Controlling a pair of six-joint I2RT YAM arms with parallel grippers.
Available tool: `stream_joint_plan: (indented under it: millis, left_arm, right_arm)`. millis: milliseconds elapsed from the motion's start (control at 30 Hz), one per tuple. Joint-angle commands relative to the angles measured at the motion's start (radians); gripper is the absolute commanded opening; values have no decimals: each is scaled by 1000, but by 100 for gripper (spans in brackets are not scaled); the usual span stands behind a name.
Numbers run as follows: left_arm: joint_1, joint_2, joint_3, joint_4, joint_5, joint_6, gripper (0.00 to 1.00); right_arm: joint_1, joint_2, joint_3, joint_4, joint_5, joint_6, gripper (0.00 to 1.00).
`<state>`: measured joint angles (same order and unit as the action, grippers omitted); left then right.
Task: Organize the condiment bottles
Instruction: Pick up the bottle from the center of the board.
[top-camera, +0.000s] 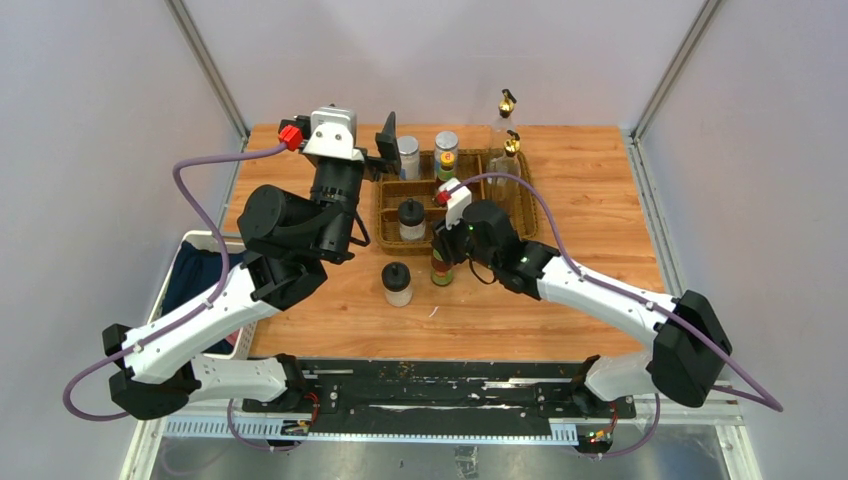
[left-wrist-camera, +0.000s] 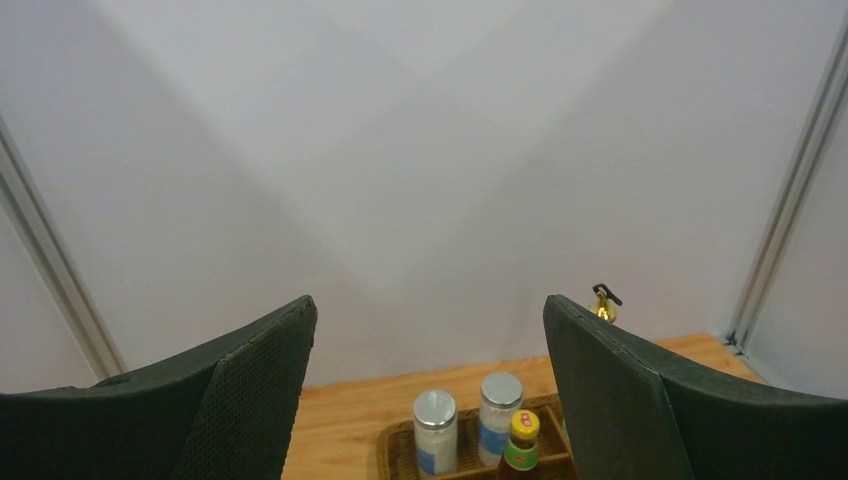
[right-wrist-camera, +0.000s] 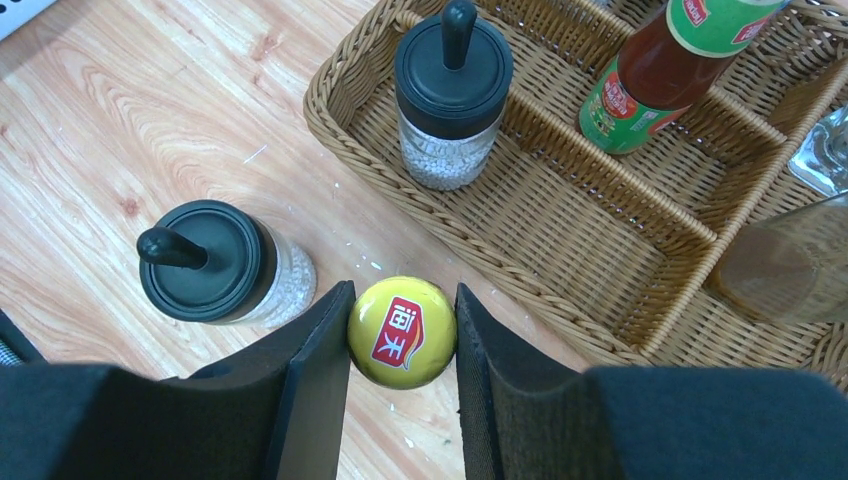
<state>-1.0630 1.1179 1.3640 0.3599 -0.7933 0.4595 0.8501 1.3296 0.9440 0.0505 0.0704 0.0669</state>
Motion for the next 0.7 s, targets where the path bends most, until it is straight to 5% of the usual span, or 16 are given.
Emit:
stream_joint_plan:
  millis: [0, 667]
  left_arm:
    - [-5, 1, -2, 37, -20, 19, 89]
    - [-3, 13, 131, 115, -9, 123, 88]
  right_arm:
    - [-4, -9, 91, -30, -28, 9, 0]
    - [5, 108, 469, -165, -38, -84, 0]
